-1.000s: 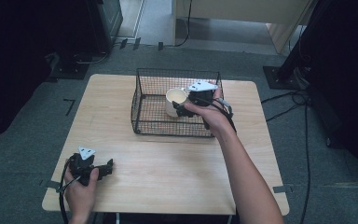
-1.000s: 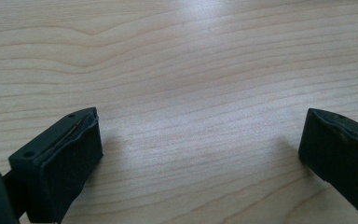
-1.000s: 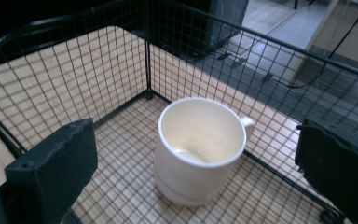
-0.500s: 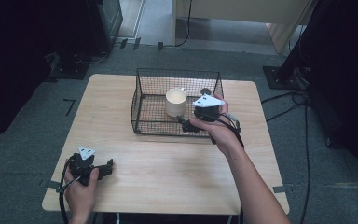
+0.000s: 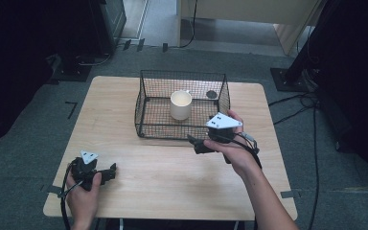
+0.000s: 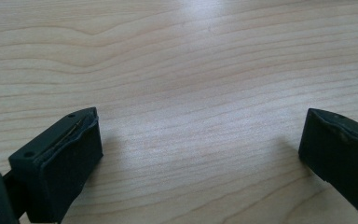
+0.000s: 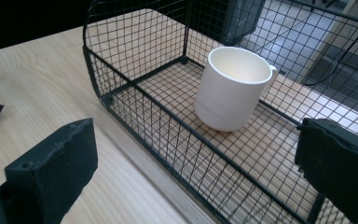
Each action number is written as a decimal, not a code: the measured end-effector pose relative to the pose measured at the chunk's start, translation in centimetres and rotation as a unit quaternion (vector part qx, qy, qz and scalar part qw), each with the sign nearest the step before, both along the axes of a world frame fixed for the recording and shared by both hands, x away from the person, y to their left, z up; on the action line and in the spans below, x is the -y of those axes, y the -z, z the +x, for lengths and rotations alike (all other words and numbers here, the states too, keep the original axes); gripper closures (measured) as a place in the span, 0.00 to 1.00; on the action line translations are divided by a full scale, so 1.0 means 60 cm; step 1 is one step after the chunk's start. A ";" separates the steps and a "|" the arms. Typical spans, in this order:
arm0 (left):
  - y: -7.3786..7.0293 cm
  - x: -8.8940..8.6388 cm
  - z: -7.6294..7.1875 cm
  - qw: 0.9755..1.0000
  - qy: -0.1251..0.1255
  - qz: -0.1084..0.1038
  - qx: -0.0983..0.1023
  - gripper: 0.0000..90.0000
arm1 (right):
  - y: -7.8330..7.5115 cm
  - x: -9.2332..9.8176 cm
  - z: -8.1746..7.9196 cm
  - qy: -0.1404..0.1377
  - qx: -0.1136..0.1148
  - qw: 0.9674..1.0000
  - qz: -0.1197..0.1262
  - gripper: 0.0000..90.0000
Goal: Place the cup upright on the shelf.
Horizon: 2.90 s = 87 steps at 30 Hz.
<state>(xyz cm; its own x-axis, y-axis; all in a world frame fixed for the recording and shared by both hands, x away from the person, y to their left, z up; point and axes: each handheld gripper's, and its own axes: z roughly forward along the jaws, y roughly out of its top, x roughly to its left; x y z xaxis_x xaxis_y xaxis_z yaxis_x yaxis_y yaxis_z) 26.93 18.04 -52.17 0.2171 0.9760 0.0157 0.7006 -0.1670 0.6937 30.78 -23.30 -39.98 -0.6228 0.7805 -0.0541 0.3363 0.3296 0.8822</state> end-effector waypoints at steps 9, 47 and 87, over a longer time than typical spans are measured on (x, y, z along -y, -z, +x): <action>0.000 0.000 0.000 1.000 -0.001 -0.001 0.000 0.00 | 0.009 0.039 -0.043 0.009 0.011 1.000 -0.008 0.00; 0.000 0.000 0.000 1.000 0.001 0.000 -0.001 0.00 | 0.129 0.247 -0.175 0.146 -0.031 0.989 -0.015 0.00; 0.000 0.000 0.000 1.000 -0.002 0.000 0.000 0.00 | 0.218 0.306 -0.203 0.196 -0.142 0.970 -0.030 0.00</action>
